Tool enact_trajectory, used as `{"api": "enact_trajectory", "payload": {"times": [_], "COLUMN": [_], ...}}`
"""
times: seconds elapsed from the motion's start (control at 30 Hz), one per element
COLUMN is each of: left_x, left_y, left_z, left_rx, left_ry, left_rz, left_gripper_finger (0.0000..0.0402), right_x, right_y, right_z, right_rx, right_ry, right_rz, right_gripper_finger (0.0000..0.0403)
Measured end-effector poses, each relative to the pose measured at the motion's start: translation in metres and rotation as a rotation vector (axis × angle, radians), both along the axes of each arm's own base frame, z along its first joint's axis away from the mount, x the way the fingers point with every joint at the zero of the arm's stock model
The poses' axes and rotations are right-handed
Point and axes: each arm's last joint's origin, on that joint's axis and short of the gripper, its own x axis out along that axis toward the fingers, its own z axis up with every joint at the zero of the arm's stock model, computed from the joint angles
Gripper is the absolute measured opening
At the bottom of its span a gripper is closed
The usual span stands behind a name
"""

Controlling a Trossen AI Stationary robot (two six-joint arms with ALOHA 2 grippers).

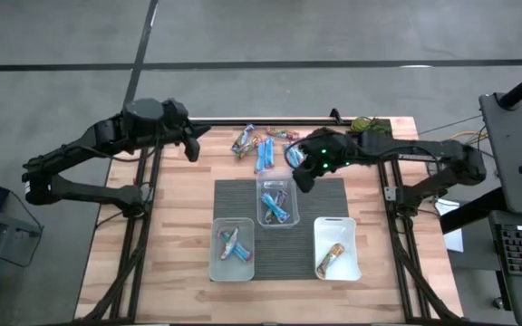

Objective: Pick and place Granola Bars by type
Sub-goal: Put the blue granola bar into the transparent bin

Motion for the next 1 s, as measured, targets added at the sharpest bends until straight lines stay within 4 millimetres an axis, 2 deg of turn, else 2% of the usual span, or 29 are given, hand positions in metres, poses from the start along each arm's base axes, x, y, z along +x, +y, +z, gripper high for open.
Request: {"api": "enact_trajectory", "payload": {"times": [0.3,0.5,0.73,1.0], "left_x": [0.003,0.003,0.009,0.036], "left_y": [0.000,0.000,0.002,0.018], "left_z": [0.006,0.010,0.026,0.021], "left_rx": [0.001,-0.004,0.004,-0.062], "left_ry": [-0.072,-0.085,-0.113,-0.007], "left_rz": [-0.009,-0.025,-0.031,0.007], "left_gripper_finger": [0.0002,0.0043,0.0121,0.0183], "right_x": [-0.038,-0.061,-0.067,-0.064], "right_y": [0.000,-0.001,0.000,-0.001], "right_z": [0.030,0.036,0.033,0.027], "right_rx": [-0.100,-0.143,-0.132,-0.121], "right_ry": [-0.055,-0.008,0.014,0.035], "right_rz": [-0.091,-0.145,-0.164,-0.172], "right_gripper_finger": [0.0009,0.0009,0.0009,0.0009]}}
